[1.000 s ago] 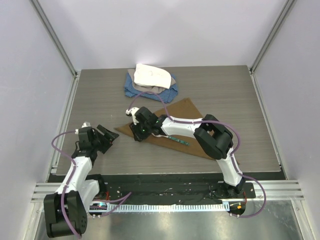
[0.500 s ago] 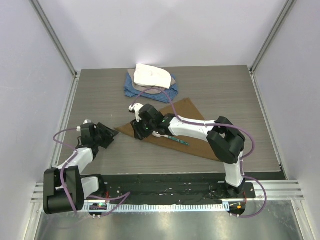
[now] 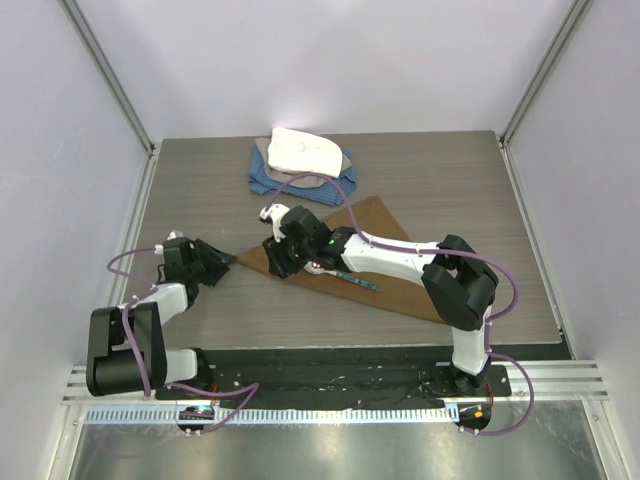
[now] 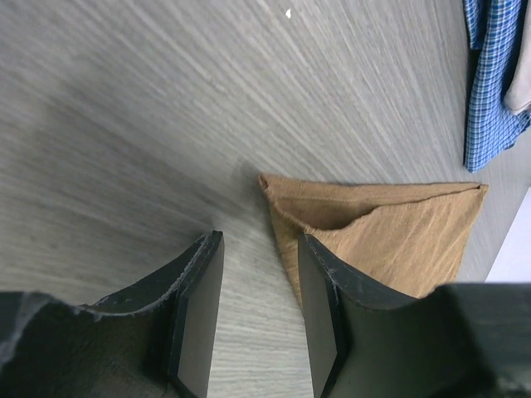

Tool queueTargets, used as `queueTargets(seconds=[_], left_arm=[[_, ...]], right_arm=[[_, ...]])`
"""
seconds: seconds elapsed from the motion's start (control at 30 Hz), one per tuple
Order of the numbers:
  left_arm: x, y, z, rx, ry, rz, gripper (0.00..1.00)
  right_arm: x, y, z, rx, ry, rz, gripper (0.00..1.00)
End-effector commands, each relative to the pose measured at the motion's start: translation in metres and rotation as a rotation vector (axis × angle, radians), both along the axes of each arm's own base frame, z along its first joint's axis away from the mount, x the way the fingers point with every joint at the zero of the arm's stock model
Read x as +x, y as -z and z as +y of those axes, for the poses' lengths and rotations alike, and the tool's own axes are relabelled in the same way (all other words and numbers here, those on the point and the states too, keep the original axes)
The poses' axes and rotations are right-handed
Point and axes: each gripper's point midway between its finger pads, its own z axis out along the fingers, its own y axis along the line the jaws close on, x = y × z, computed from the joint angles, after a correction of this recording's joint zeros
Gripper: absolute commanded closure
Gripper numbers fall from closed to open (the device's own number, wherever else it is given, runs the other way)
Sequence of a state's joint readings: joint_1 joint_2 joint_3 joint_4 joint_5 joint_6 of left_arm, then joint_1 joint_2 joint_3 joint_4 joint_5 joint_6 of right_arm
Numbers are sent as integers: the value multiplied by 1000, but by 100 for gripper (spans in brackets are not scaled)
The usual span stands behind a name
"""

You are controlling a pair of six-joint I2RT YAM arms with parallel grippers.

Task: Fold the napkin, place the utensils inside, and roll it up
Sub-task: Fold the napkin

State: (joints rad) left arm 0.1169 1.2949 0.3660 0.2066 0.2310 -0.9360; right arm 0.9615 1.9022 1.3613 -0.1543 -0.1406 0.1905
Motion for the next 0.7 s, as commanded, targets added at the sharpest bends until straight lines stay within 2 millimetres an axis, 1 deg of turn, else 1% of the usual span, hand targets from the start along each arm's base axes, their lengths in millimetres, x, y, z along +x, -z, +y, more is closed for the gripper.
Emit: queueTargets(seconds=[0.0,0.2,0.33,0.6,0.67], left_arm=[[9,4,6,39,-10,-4,54],[10,10,4,38,-5,7,55],[11,16,5,39,-6,19,57],[12,25,1,44,14,45,67],[11,26,2,51,13,49,73]], right_arm=[[3,-23,5,46,-3,-49,55],[4,-20,5,36,-1,-45,55],[4,-20,5,32,-2,-47,55],[5,-22,2,28,0,-56,54],[5,-22,2,27,-1,-59,55]])
